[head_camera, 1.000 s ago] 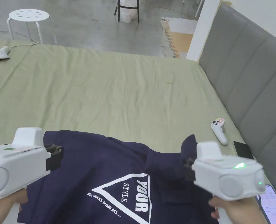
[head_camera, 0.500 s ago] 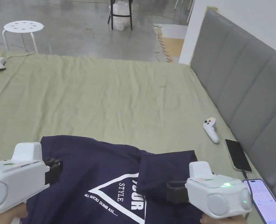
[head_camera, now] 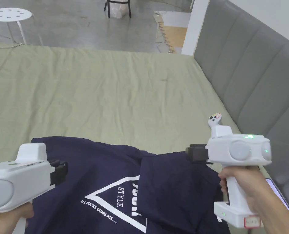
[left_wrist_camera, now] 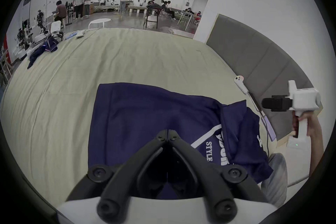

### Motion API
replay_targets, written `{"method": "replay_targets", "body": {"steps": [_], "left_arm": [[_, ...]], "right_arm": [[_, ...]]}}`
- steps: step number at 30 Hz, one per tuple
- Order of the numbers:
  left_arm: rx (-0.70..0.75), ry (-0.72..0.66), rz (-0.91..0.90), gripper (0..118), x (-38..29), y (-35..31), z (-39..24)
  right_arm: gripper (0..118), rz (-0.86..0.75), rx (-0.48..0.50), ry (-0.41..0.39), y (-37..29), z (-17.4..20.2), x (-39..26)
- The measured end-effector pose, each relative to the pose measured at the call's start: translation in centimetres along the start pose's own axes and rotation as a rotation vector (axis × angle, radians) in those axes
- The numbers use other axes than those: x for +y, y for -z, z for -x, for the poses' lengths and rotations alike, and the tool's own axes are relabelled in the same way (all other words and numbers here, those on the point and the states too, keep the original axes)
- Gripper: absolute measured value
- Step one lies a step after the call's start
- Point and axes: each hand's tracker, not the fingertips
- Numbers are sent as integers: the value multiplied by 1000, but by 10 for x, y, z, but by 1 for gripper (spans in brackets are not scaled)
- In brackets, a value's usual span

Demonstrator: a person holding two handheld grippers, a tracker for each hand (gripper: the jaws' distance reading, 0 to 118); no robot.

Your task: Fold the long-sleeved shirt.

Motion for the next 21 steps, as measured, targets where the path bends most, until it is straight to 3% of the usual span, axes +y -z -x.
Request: {"method": "replay_targets", "body": {"steps": [1, 2, 5, 8, 10, 11, 12, 13, 14, 15, 19, 21], "left_arm": [[5, -7, 4, 4, 3, 7, 2], [22, -16, 12, 4, 7, 15, 4], [58, -18, 34, 4, 25, 39, 16], [94, -36, 49, 4, 49, 63, 36], [115, -82, 48, 5, 66, 78, 53], [110, -97, 50, 16, 73, 86, 62], [121, -106, 61, 39, 81, 94, 70], [129, -117, 63, 73, 87, 102, 78], [145, -131, 72, 105, 92, 114, 86], [181, -139, 114, 110, 96, 126, 93], [247, -98, 197, 102, 102, 159, 112], [291, -100, 233, 92, 97, 167, 112]], "right_arm": [[114, 29, -7, -4, 15, 1, 6], [107, 55, 8, 3, 38, -6, 15], [74, 159, -8, 38, 83, -4, 24], [59, 291, 26, 88, 121, -1, 18], [56, 231, 10, 88, 111, 6, 12], [39, 236, 4, 117, 103, 8, 16], [19, 229, 13, 121, 99, 9, 16], [10, 215, 39, 110, 99, 9, 13], [10, 221, 83, 131, 104, -2, 19], [10, 240, 66, 149, 105, -3, 18], [10, 255, 80, 150, 113, -12, 25], [10, 249, 68, 140, 113, -12, 28]]}}
